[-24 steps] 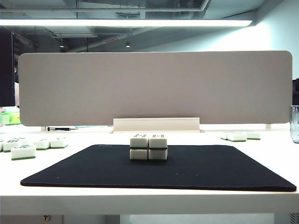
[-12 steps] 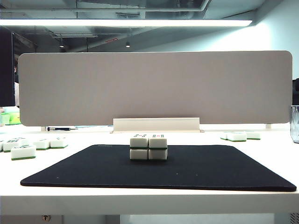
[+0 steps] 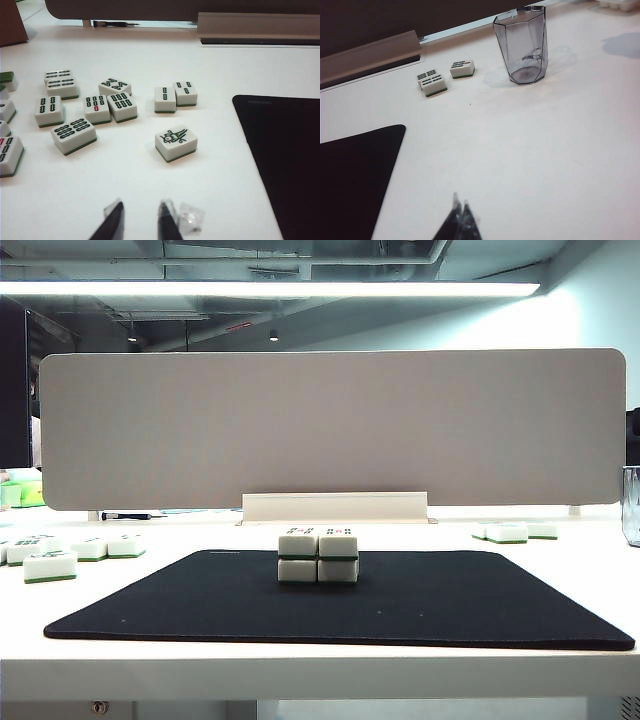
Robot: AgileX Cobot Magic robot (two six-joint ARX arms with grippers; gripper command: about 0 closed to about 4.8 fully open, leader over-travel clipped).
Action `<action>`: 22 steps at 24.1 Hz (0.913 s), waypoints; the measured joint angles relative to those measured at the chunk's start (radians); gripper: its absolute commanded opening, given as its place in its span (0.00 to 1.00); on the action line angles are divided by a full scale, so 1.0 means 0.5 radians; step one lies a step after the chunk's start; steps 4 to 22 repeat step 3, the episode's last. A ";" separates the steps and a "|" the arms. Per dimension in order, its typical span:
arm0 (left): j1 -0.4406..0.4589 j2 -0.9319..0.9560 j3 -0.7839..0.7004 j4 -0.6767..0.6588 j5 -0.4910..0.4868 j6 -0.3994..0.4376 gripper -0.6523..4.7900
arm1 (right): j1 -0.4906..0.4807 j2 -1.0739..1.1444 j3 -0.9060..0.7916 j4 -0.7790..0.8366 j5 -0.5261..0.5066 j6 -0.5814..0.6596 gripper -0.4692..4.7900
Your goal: Arrange four mahjong tiles into a neat stack, creating two layers of paired tiles.
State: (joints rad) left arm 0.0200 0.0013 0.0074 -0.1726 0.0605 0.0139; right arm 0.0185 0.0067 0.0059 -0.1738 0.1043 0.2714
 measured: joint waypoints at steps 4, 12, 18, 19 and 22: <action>0.000 0.000 0.000 0.000 0.000 0.000 0.27 | 0.000 0.000 0.000 0.000 0.000 0.000 0.09; 0.000 0.000 0.000 0.000 0.000 0.000 0.27 | 0.000 0.000 0.000 0.000 0.000 0.000 0.09; 0.000 0.000 0.000 0.000 0.000 0.000 0.27 | 0.000 0.000 0.000 0.000 0.000 0.000 0.09; 0.000 0.000 0.000 0.000 0.000 0.000 0.27 | 0.000 0.000 0.000 0.000 0.000 0.000 0.09; 0.000 0.000 0.000 0.000 0.000 0.000 0.27 | 0.000 0.000 0.000 0.000 0.000 0.000 0.09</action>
